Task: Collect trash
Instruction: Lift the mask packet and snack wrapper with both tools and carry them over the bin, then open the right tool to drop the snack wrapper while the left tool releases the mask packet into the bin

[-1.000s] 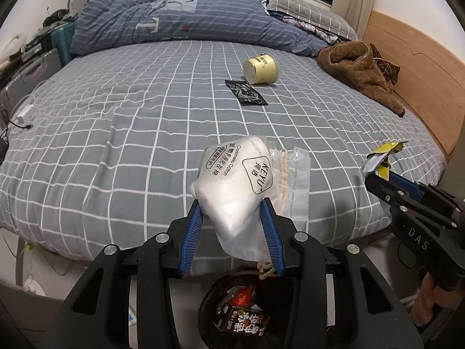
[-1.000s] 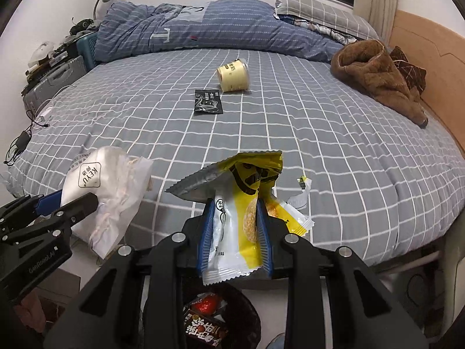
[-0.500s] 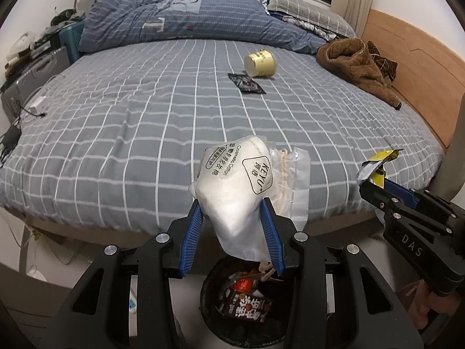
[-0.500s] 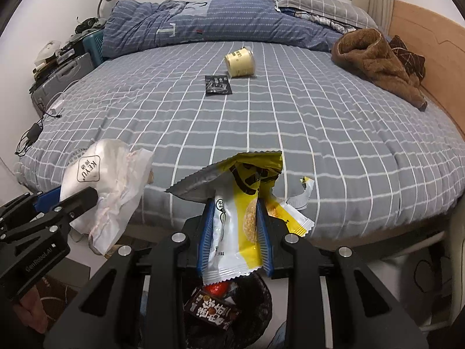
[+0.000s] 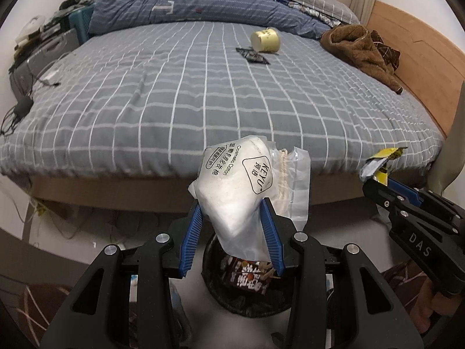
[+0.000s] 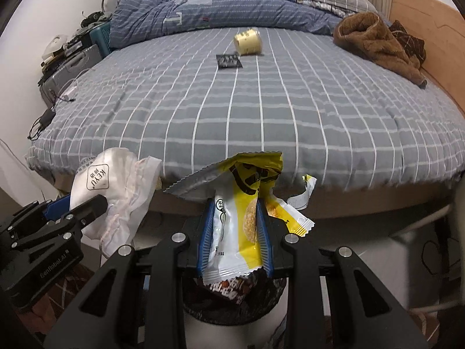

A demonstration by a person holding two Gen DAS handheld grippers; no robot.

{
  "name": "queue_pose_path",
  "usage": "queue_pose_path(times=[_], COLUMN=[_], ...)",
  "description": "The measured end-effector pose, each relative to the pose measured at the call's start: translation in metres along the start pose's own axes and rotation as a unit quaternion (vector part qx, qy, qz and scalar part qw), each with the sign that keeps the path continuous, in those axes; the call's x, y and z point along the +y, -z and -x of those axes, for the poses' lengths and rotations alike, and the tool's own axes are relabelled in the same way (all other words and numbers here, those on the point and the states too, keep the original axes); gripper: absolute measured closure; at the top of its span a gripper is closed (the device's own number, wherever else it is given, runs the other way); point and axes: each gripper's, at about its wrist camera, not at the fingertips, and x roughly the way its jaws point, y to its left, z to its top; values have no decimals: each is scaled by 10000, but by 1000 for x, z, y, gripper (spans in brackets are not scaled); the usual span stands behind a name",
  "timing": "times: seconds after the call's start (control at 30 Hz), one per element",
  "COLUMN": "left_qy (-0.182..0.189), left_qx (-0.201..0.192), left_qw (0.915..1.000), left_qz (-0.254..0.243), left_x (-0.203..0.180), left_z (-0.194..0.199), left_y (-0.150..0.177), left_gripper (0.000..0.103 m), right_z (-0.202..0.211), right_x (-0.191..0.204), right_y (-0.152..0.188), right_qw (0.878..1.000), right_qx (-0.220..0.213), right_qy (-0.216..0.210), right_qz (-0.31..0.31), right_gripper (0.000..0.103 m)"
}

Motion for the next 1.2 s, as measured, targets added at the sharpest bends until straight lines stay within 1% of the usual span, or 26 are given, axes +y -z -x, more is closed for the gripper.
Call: queue_pose_path(times=[0.33, 0.5, 0.73, 0.9, 1.2], left_qy=[-86, -117, -122, -108, -147], left_qx=[203, 281, 468, 693, 986], left_qw=[9997, 9995, 9988, 9975, 9949], left_qz=[44, 34, 71, 85, 133], left_x=[9, 11, 15, 18, 28], left_z=[8, 4, -14, -36, -73], left_y=[32, 43, 54, 66, 70], left_gripper=[63, 63, 63, 63, 63], right_z=[6, 0, -19, -36, -84], right_x=[12, 16, 14, 16, 25], right_y=[30, 42, 56, 61, 67], right_qw=[9997, 9992, 9979, 9970, 9927], right_qx=[220, 384, 629, 763, 1181], right_qy=[9, 16, 48, 30, -30], right_qz=[48, 99, 132, 155, 229], right_gripper=[76, 76, 76, 76, 74])
